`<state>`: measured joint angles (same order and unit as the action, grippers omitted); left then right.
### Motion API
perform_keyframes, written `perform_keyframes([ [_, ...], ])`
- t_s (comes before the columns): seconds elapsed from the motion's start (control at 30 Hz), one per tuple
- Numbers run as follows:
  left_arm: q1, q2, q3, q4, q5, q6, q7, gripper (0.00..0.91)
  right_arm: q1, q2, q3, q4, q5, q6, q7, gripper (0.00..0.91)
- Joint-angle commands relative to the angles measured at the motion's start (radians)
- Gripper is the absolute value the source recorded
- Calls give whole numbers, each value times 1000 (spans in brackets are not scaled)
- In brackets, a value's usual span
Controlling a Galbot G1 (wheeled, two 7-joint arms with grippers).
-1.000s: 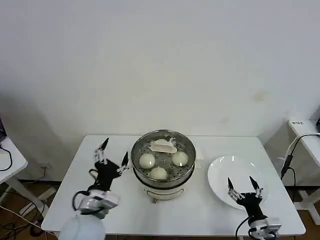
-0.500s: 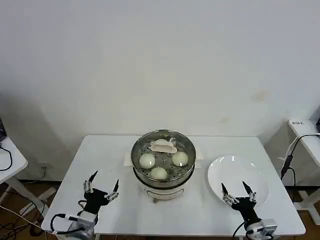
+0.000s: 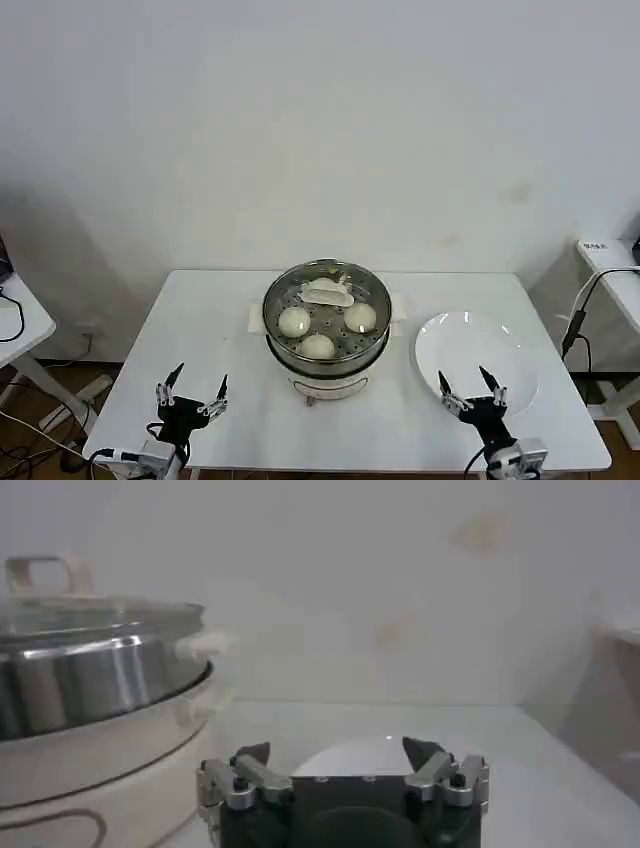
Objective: Take steamed baozi put them in steamer then cover it.
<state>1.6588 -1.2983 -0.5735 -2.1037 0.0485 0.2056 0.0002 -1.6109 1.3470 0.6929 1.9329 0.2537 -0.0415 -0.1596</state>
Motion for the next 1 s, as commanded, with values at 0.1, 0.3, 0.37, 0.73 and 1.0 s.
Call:
perform_keyframes([
  [0.1, 39, 2, -18, -19, -43, -14, -8, 907, -7, 0, -13, -6, -3, -1, -17, 907],
  [0.3, 53, -2, -11, -39, -40, -15, -11, 907, -6, 22, 10, 3, -24, 0, -35, 907],
  [0.37, 57, -4, -11, -42, -39, -15, -11, 907, -5, 21, 12, 2, -20, -2, -27, 907],
  [0.73, 83, -11, -26, -51, -34, -25, -8, 907, -12, 13, 16, 25, -49, 2, -35, 907],
  [1.0, 91, -19, -45, -62, -37, -31, 9, 907, -10, 2, 15, 22, -37, -5, -34, 907],
])
